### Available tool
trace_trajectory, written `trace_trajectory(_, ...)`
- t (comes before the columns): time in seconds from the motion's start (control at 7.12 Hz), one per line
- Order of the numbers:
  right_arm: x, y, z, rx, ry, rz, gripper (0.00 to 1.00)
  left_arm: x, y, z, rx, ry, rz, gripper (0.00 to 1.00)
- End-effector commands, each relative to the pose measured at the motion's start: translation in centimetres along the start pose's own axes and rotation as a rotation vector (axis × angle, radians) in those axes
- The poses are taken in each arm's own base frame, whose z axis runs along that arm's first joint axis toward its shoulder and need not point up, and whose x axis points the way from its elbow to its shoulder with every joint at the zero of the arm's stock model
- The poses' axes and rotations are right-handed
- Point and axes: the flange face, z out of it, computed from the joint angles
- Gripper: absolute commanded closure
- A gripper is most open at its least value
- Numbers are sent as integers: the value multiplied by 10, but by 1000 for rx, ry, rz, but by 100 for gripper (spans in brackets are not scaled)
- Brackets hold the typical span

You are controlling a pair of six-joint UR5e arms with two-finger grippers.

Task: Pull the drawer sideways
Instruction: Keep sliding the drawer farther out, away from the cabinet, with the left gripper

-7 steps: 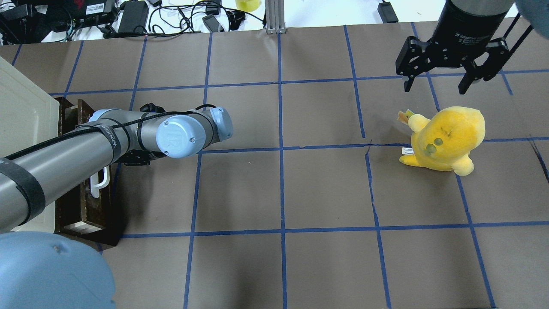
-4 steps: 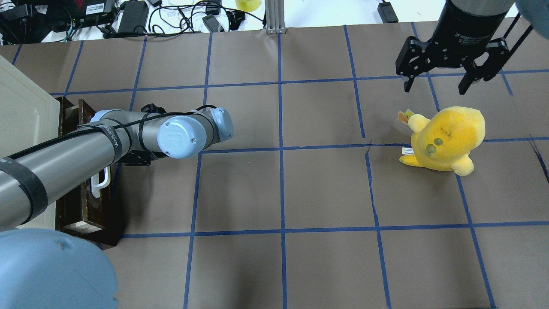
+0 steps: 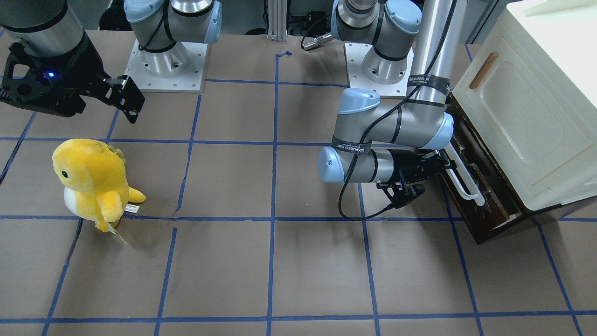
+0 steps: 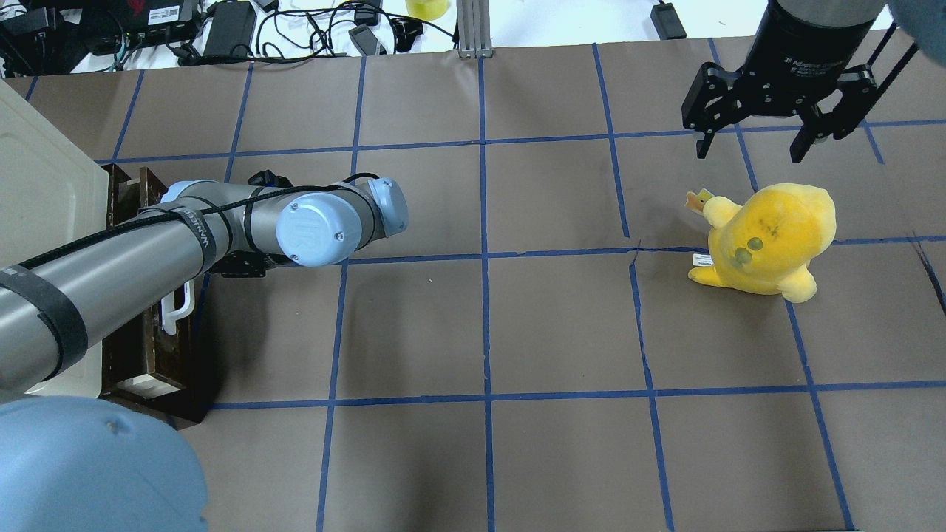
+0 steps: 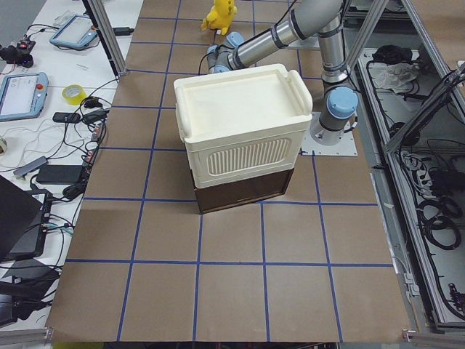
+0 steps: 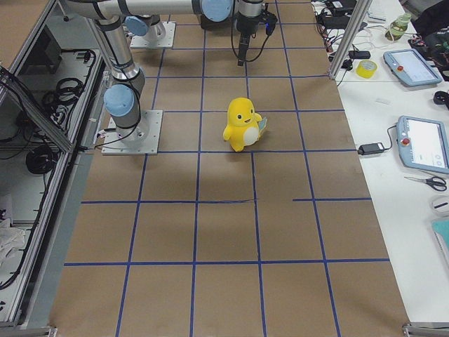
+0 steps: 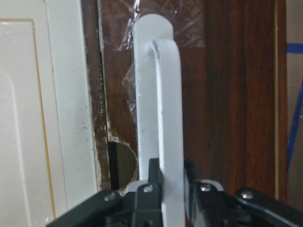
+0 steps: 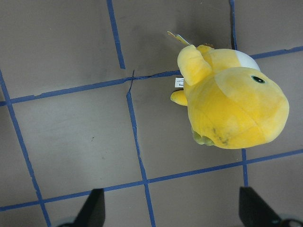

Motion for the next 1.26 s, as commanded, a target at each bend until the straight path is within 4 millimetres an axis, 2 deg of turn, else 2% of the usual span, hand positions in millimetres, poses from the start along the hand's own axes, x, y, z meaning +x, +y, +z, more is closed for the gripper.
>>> trace_trajectory(0.0, 0, 0, 0, 0, 0, -1, 0, 7, 2, -7, 9, 2, 7, 100)
trace_trajectory(0.42, 0, 0, 0, 0, 0, -1, 0, 8, 2, -8, 11, 2, 8, 100)
trace_trajectory(0.7, 0, 0, 0, 0, 0, -1, 0, 4, -1, -20, 32, 9, -5, 100)
trace_trajectory(1.12, 0, 0, 0, 0, 0, -1, 0, 6, 0, -23, 37, 9, -2, 100)
